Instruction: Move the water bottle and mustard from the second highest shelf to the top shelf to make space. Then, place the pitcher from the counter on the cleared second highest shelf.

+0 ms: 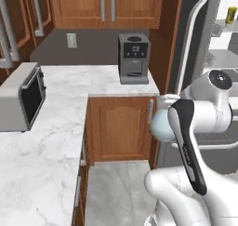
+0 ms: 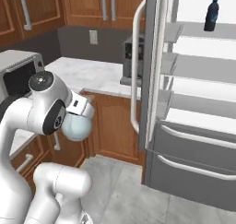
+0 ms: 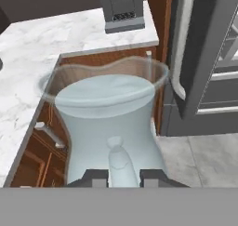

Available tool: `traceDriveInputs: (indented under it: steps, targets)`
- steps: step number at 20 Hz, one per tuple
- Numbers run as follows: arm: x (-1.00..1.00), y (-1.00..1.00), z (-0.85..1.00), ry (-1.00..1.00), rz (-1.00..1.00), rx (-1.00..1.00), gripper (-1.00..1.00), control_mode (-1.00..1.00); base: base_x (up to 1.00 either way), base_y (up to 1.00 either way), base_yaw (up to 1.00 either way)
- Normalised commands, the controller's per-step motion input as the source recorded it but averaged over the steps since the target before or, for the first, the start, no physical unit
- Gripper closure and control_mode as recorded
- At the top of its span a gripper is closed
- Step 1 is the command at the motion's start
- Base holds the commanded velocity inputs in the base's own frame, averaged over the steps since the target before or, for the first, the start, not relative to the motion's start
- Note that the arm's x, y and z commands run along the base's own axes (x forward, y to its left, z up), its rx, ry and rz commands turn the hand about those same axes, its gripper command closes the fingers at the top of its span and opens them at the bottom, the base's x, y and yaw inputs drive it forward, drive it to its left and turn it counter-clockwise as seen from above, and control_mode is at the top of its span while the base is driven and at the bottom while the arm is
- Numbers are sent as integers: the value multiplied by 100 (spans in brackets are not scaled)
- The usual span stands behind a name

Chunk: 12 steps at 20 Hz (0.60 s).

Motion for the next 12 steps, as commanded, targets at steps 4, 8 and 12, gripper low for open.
traceDriveInputs:
  steps: [4, 8, 12]
  targets:
    - [0, 0, 0, 0, 0, 0, 100, 100, 0, -72, -26]
    - [0, 0, 0, 0, 0, 0, 100, 100, 2, -72, -35]
    - [0, 0, 0, 0, 0, 0, 100, 100, 15, -67, -32]
